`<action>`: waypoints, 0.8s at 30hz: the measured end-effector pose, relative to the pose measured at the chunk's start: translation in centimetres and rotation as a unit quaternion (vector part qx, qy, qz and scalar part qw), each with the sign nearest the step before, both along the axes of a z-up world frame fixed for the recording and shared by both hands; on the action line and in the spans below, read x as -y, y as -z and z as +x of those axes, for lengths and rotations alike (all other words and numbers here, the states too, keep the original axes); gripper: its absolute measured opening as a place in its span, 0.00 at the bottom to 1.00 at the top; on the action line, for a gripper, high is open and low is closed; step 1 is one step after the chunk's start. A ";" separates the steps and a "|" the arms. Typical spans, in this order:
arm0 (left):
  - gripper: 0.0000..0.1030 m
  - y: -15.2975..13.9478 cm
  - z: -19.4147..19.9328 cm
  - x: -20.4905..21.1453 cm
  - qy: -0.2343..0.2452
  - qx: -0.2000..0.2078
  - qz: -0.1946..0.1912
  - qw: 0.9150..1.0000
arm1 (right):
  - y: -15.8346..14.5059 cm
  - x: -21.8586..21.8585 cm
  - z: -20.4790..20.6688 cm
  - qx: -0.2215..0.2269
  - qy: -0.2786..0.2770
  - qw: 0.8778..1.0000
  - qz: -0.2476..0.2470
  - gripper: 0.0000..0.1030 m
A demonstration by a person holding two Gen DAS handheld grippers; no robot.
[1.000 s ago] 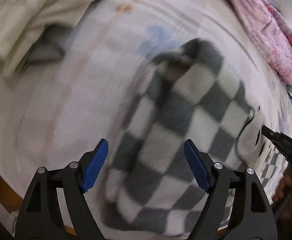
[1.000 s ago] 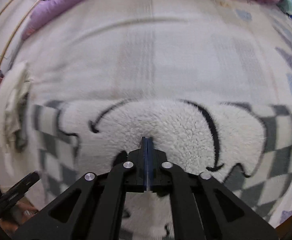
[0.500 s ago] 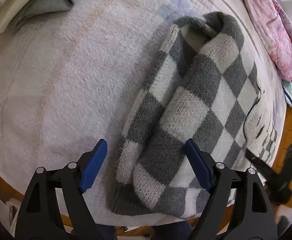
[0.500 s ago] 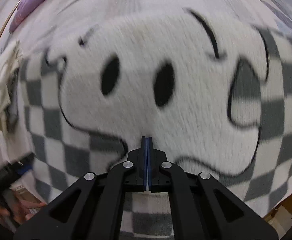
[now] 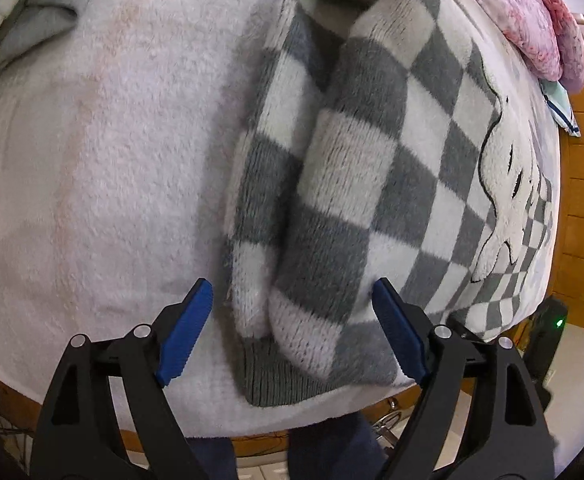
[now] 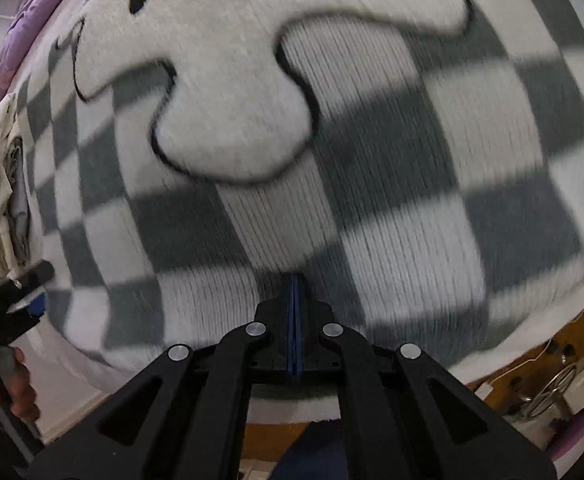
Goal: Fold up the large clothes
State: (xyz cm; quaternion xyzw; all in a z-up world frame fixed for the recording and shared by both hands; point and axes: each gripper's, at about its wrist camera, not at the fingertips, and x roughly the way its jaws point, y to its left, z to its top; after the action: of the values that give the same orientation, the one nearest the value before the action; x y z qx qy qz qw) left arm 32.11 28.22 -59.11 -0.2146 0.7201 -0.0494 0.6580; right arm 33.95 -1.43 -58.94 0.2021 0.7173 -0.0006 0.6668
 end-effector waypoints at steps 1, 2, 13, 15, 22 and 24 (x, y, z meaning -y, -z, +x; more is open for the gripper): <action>0.81 0.1 -0.2 0.0 0.001 0.000 0.000 1.000 | 0.2 -0.2 0.2 0.000 -0.002 1.000 -0.003 0.00; 0.81 0.3 -0.4 0.1 0.002 0.000 0.003 1.000 | 0.3 -0.4 0.5 -0.002 -0.007 1.000 -0.006 0.00; 0.83 1.2 -3.3 0.5 -0.054 -0.005 -0.002 0.999 | -0.8 -1.1 -4.8 0.009 -0.021 1.000 0.011 0.00; 0.85 1.7 -3.7 0.6 -0.061 -0.008 0.002 0.998 | 0.2 -1.6 -4.3 0.003 -0.029 0.999 0.013 0.00; 0.87 2.4 -4.0 1.6 -0.077 -0.001 0.019 0.997 | 0.3 -2.6 -4.1 0.016 -0.060 0.998 0.026 0.00; 0.87 2.5 -4.1 2.0 -0.077 -0.001 0.022 0.997 | -0.1 -2.4 -4.4 0.026 -0.042 0.998 0.037 0.00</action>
State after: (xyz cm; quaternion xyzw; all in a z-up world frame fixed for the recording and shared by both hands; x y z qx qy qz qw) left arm 28.06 26.22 -61.65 -0.2551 0.7027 0.0173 0.6640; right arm 29.55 0.98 -58.79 0.1962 0.7073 0.0597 0.6766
